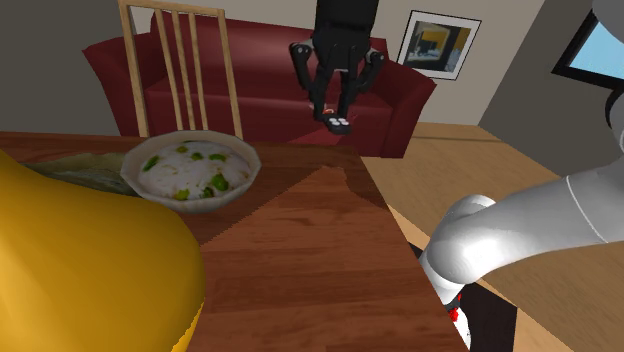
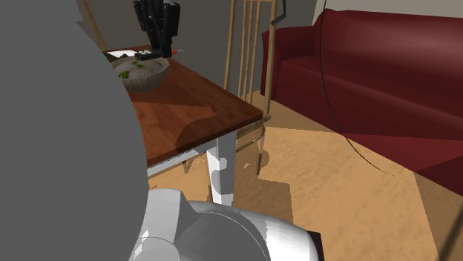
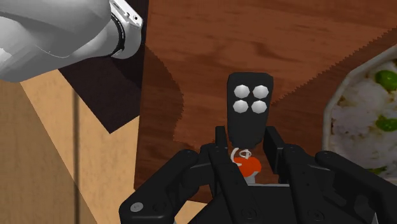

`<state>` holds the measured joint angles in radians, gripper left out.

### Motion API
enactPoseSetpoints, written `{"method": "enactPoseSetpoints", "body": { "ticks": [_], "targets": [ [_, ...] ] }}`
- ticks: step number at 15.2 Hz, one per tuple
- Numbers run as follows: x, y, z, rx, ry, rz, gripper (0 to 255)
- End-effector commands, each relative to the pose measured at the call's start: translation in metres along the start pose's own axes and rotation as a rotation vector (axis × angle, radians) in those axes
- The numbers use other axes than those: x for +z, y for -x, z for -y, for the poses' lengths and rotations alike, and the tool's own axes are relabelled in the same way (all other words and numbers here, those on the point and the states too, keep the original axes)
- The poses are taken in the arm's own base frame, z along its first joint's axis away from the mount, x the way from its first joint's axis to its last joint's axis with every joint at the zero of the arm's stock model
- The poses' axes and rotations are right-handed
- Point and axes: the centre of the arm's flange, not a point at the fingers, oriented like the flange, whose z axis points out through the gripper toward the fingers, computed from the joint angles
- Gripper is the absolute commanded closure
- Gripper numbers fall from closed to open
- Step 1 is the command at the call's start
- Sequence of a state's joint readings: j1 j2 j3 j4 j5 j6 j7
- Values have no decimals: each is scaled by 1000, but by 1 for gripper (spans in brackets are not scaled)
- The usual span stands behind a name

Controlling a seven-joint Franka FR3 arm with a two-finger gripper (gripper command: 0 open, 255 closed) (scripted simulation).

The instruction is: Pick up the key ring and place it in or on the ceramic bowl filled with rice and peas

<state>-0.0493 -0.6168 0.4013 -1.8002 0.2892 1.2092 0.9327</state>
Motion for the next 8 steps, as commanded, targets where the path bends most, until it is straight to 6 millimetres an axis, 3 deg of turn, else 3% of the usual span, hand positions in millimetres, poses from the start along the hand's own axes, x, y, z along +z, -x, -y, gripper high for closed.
{"method": "enactPoseSetpoints", "body": {
  "ticks": [1,4,8],
  "targets": [
    [-11,0,-1,0,0,0,255],
    [-26,1,0,0,0,0,255],
    [-29,-1,52,0,0,0,255]
  ]
}}
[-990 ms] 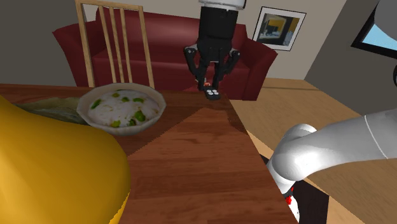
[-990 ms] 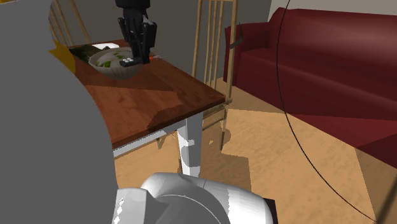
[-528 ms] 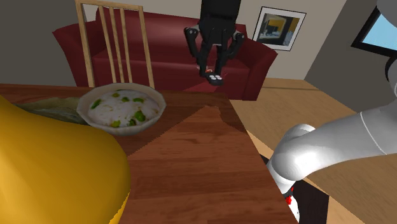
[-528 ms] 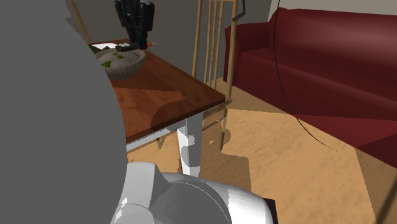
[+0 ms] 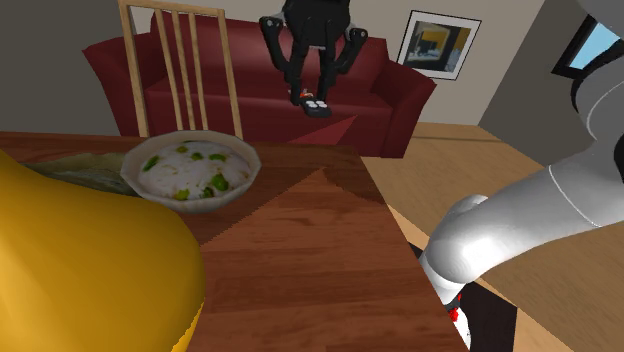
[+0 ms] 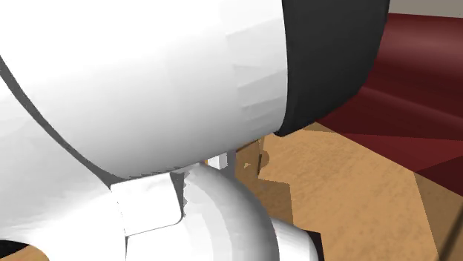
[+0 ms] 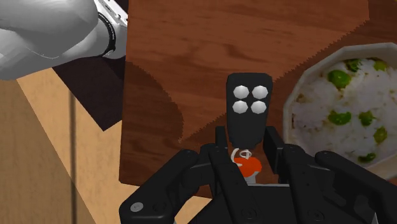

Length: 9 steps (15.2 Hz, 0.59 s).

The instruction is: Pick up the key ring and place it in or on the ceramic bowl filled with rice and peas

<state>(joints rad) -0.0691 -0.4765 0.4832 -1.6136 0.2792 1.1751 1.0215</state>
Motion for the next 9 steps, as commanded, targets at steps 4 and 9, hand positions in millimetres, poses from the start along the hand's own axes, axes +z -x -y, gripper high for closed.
{"method": "enactPoseSetpoints", "body": {
  "ticks": [4,9],
  "targets": [
    [-7,-6,65,1,-2,1,255],
    [-11,-9,131,1,-2,1,255]
  ]
}}
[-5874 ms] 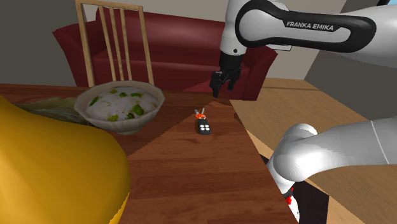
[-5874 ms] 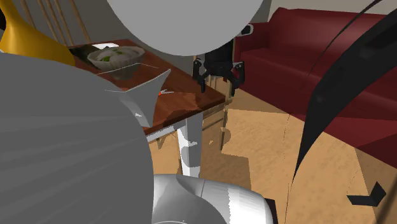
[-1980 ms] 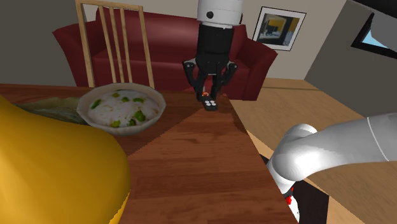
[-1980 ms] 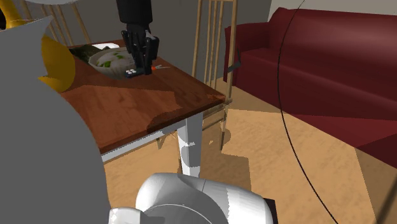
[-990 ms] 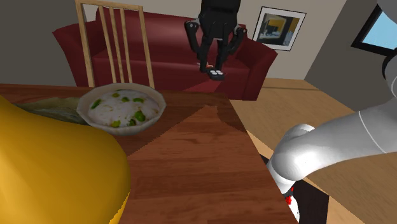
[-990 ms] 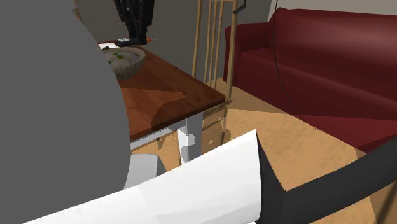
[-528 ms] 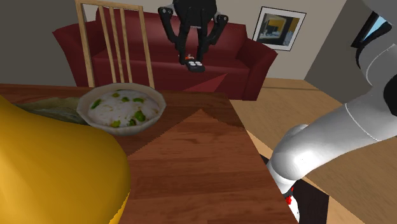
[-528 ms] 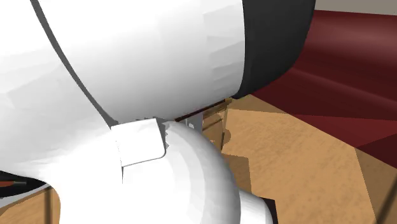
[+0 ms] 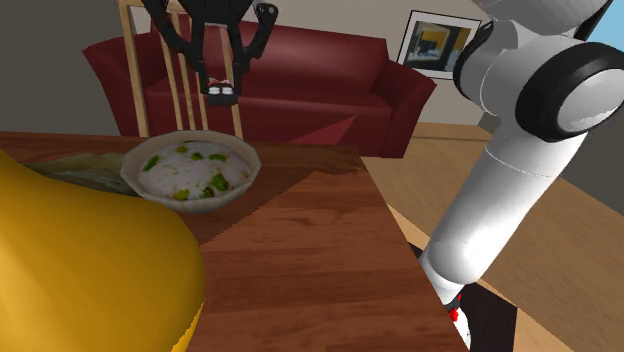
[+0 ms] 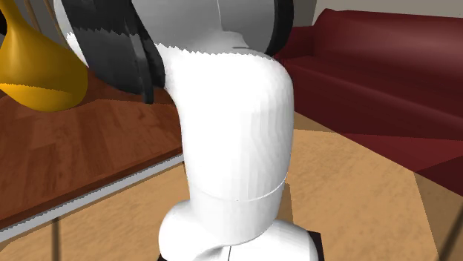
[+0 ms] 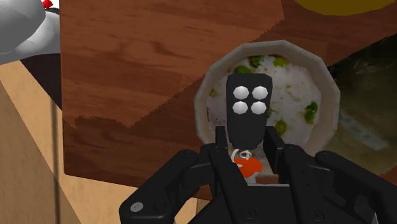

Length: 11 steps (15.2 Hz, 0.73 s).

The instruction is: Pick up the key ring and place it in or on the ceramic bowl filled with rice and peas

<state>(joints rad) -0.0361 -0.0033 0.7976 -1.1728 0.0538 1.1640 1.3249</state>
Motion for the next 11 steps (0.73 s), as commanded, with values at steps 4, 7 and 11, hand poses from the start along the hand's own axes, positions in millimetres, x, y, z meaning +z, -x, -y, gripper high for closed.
{"method": "enactPoseSetpoints", "body": {
  "ticks": [4,7,11],
  "targets": [
    [4,-6,51,8,-4,2,255],
    [20,-6,51,8,-4,2,255],
    [41,-7,50,8,-4,2,255]
  ]
}}
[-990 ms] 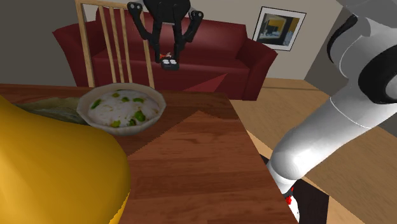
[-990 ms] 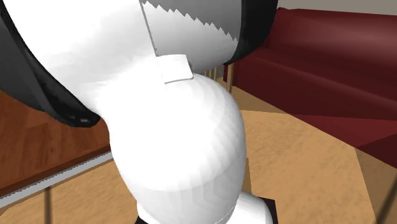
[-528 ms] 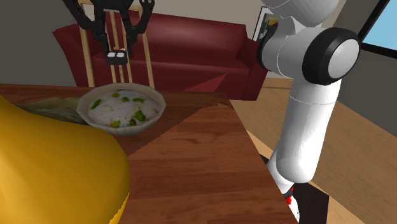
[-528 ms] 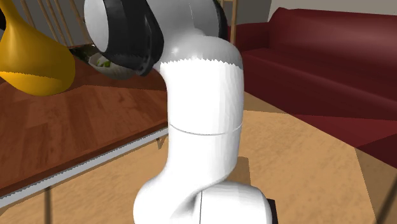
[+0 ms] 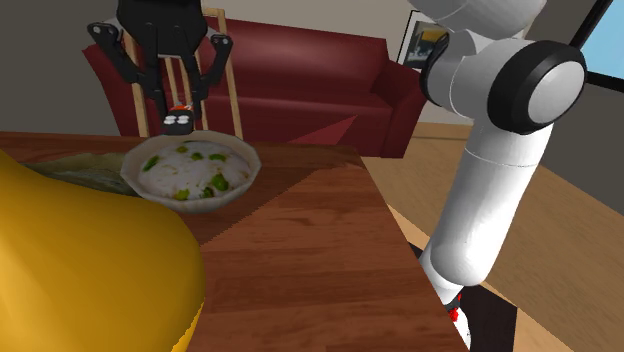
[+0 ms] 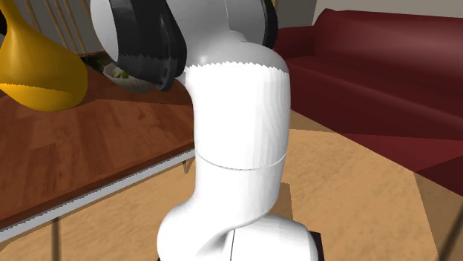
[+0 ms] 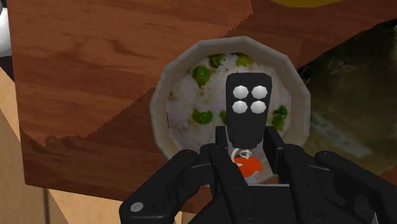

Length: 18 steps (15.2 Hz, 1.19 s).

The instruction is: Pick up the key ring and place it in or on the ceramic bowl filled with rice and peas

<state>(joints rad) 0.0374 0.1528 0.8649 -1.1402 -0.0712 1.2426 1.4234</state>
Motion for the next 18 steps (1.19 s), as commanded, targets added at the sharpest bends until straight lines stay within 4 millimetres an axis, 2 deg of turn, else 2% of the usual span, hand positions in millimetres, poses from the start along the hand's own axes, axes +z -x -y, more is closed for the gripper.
{"method": "enactPoseSetpoints", "body": {
  "ticks": [1,8,15,16,18],
  "targets": [
    [11,-1,0,0,-1,1,255],
    [47,-3,0,0,-1,1,255],
    [47,-3,0,0,-1,1,255],
    [47,-3,0,0,-1,1,0],
    [47,-3,0,0,-1,1,0]
  ]
}}
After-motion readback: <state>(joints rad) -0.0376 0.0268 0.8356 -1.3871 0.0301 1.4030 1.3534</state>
